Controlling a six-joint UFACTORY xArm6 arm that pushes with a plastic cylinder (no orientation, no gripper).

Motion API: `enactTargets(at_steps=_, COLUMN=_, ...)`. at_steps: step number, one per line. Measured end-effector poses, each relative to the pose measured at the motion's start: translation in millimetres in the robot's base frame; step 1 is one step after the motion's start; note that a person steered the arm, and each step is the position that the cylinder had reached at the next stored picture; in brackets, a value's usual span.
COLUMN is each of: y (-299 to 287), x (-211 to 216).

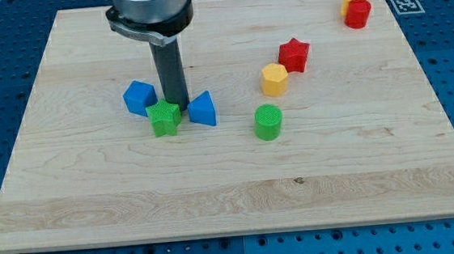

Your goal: Slide the blue cube slightly down

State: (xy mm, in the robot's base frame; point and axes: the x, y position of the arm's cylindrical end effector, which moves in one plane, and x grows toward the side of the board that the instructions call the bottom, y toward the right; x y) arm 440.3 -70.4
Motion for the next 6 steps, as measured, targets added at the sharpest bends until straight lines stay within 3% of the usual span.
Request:
enactTargets(at_steps=2, y=-20.0, x=-37.0)
enactTargets(at_steps=6, y=-131.4, x=-11.2)
